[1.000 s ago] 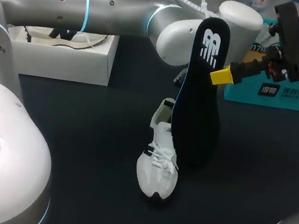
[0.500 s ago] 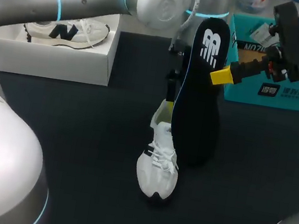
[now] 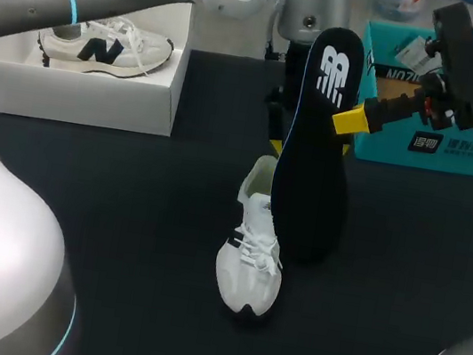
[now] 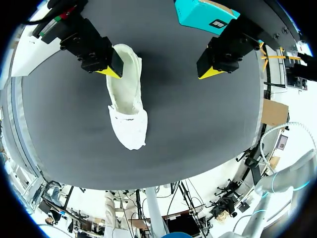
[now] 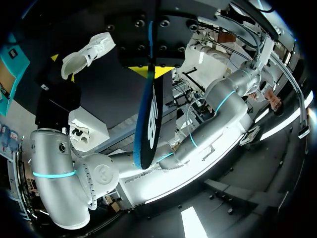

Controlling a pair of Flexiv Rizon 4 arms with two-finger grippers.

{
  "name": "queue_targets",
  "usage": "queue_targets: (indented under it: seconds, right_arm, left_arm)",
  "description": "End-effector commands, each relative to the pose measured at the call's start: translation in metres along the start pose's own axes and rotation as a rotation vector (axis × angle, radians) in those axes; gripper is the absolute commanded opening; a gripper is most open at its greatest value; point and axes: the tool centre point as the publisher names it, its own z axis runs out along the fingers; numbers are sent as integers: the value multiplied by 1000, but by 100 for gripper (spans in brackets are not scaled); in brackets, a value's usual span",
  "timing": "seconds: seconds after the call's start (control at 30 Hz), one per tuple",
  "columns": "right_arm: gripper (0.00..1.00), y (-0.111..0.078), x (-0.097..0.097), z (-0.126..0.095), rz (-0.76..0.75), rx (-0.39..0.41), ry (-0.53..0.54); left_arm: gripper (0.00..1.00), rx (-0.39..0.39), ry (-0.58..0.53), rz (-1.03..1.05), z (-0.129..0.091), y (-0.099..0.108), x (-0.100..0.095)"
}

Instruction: Take the shoe out of the shoebox, open the shoe tongue, remove and reinsert the insole, then place the shoe into the shoebox

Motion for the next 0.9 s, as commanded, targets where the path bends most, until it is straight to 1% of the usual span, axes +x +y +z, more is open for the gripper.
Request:
queue_targets:
  seconds: [0.03,0.37,0.4,0.43,0.47,0.5,0.57,0.67,0.9]
  right_arm:
    - [0,1,-1,1,1,3,1]
    - [0,1,-1,1,1,3,1]
    - [0,1,-1,1,1,3,1]
    - [0,1,-1,1,1,3,1]
    - [0,1,-1,1,1,3,1]
    - [0,1,-1,1,1,3,1]
    - [0,1,-1,1,1,3,1]
    - [0,1,-1,1,1,3,1]
    - [0,-4,-7,-20,64,-72,-16]
  left_arm:
    - [100,2,5,1,0,1,-2]
    - [100,2,5,1,0,1,-2]
    - [100,12,-7,2,0,1,-2]
    - [100,-4,-15,-2,-1,1,-2]
    - [100,-12,-47,1,-4,2,-3]
    - [100,3,-81,-9,-7,2,-3]
    - [100,-22,-174,-18,-14,6,-1]
    - [100,-28,-295,-23,-25,10,1]
    - [100,-12,-509,-31,-54,19,7]
